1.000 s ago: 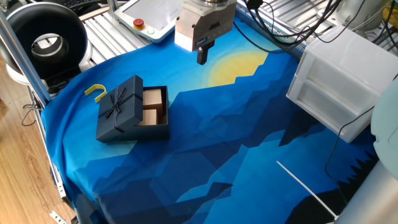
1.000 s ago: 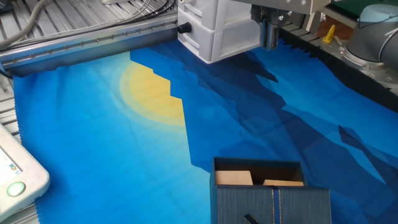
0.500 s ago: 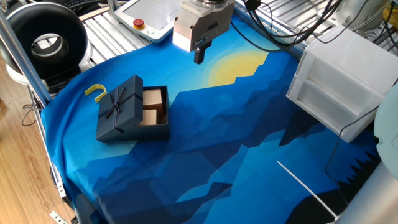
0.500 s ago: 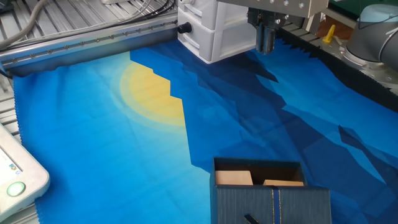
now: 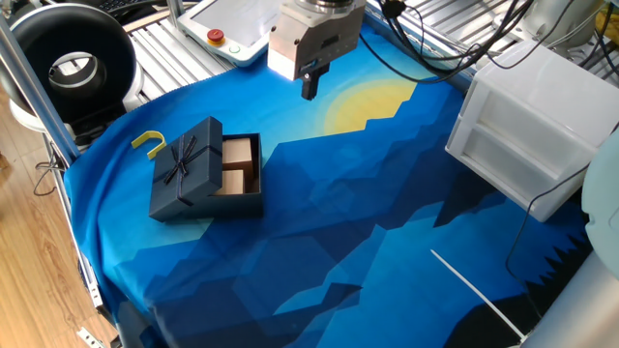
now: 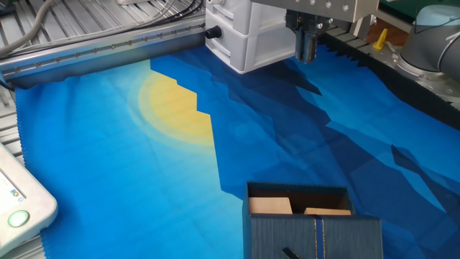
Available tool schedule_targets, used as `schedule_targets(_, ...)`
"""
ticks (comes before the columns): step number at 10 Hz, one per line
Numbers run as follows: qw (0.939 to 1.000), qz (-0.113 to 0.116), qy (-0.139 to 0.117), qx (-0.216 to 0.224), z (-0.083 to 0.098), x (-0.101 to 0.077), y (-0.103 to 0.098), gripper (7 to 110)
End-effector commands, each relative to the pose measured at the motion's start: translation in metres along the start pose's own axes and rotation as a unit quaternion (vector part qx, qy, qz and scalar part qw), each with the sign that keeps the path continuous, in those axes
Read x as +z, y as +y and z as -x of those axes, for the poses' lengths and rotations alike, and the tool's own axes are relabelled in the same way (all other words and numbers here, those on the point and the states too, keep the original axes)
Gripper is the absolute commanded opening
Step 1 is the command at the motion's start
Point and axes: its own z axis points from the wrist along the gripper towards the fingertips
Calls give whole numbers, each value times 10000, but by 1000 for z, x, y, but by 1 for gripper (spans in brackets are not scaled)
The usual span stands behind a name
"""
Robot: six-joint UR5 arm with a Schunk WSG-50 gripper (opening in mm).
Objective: Slide the outer casing onto the gift box
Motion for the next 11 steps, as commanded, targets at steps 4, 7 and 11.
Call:
schedule_targets(4, 10000, 29, 20, 88, -1, -1, 1, 7)
schedule_targets(7, 9999, 35, 5, -166, 0, 1, 2, 7)
schedule_targets(11, 9956, -1, -15, -938, 1, 5, 3, 7)
